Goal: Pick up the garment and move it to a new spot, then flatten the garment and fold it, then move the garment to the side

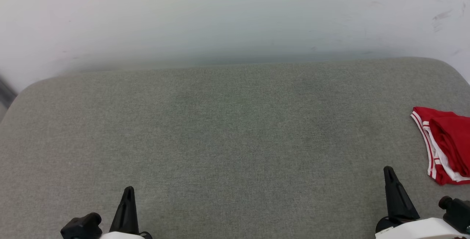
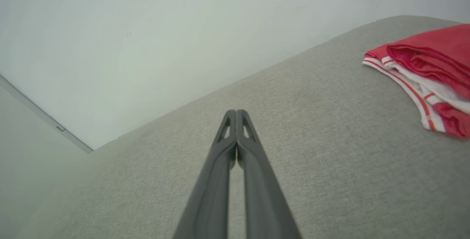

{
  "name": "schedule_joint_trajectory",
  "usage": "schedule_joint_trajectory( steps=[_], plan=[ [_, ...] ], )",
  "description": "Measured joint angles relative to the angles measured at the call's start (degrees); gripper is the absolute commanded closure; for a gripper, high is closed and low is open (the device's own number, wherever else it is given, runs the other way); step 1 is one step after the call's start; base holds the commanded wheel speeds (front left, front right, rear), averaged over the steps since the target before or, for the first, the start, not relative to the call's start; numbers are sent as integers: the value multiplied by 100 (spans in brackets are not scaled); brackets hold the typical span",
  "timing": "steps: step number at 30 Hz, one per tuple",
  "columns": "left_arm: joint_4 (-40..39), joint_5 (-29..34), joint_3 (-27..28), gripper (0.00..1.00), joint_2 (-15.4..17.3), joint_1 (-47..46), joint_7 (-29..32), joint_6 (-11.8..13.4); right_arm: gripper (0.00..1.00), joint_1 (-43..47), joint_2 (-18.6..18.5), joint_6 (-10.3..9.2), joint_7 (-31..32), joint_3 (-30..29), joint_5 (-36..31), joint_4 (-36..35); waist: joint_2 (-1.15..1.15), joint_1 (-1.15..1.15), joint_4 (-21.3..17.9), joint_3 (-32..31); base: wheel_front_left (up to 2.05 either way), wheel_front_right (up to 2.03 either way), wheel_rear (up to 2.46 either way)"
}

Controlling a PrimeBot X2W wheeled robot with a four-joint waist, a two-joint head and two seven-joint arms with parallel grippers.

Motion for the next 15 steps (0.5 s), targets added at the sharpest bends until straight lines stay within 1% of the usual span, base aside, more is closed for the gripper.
schedule_joint_trajectory(
  steps=[15],
  plan=[
    [261, -1480, 102, 100, 8, -314, 269, -246, 100, -211, -22, -1, 294, -43, 1363, 142, 0, 0, -1, 2, 0, 0, 0]
  ],
)
